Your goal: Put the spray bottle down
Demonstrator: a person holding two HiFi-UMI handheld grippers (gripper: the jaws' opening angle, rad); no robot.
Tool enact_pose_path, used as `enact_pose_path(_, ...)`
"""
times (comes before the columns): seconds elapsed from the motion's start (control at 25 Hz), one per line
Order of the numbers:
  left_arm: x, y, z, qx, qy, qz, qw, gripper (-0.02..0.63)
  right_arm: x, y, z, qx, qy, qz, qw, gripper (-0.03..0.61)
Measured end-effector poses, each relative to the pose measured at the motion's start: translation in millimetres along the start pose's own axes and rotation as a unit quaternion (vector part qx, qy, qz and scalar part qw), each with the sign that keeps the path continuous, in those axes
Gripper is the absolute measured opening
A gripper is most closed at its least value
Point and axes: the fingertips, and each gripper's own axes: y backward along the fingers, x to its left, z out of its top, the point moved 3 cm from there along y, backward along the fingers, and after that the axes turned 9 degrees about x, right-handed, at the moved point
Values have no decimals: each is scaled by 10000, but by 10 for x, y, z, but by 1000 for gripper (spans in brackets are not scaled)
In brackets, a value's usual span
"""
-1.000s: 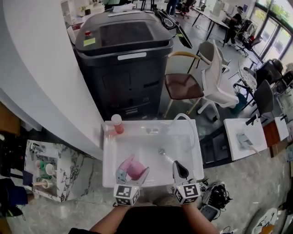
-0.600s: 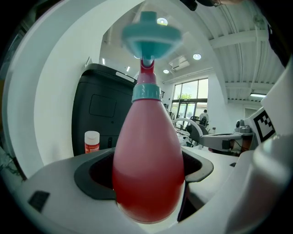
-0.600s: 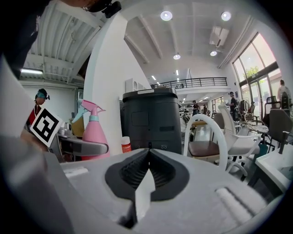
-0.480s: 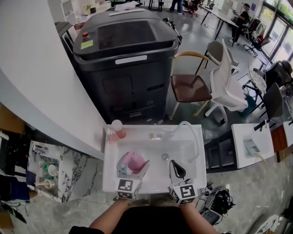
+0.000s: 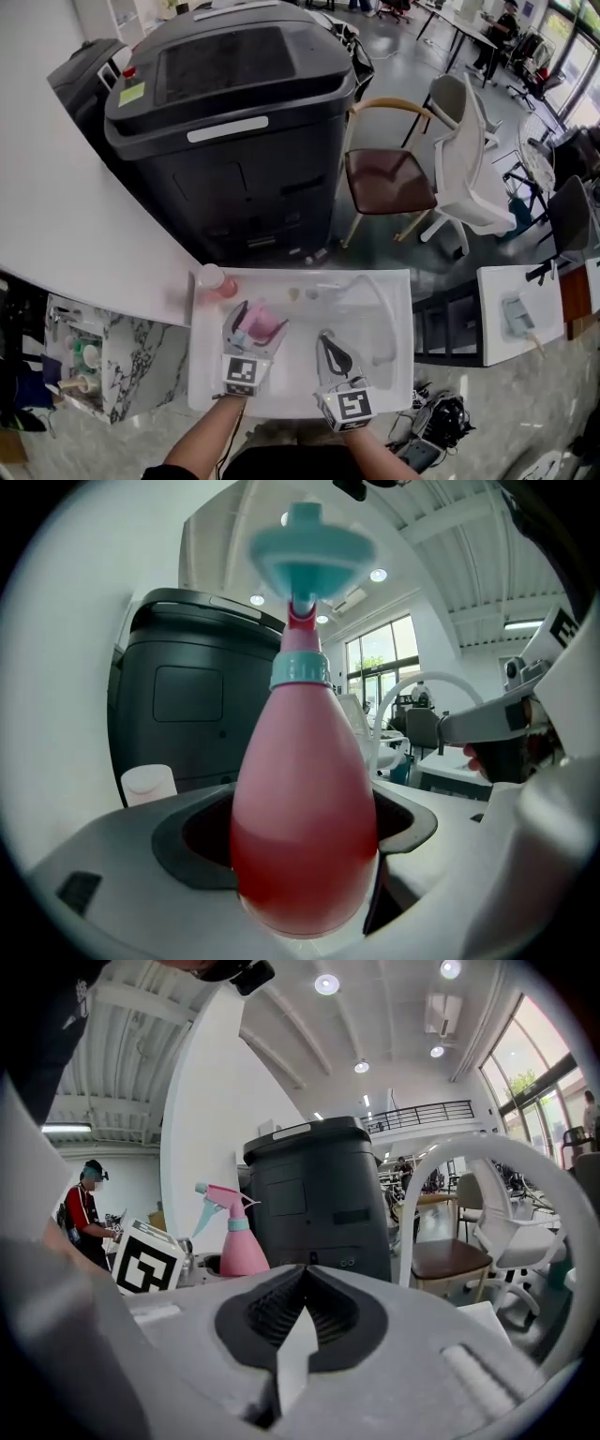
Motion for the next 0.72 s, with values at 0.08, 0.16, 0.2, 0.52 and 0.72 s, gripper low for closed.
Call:
enact_pose_path(0.08, 110, -226, -120, -38, 47, -23, 10000, 413, -47, -124, -20, 85, -1, 40, 10000, -2)
enact_pose_path(0.16, 204, -399, -209, -22, 50, 5, 10000, 413, -72, -240, -50, 106, -19, 99, 9999, -2)
enact_pose_path(0.2, 238, -481, -245, -3, 43, 24, 10000, 413, -78, -298, -53, 113, 0, 113, 9999, -2)
enact_pose_path(0.52, 566, -1067, -488, -28, 94, 360, 9993, 413, -200, -780, -140, 315, -13, 184, 9993, -2)
enact_pose_path(0.72, 689, -1416, -481, -276, 291, 555, 9977, 413, -289, -948, -179, 510, 92, 191, 9985, -2)
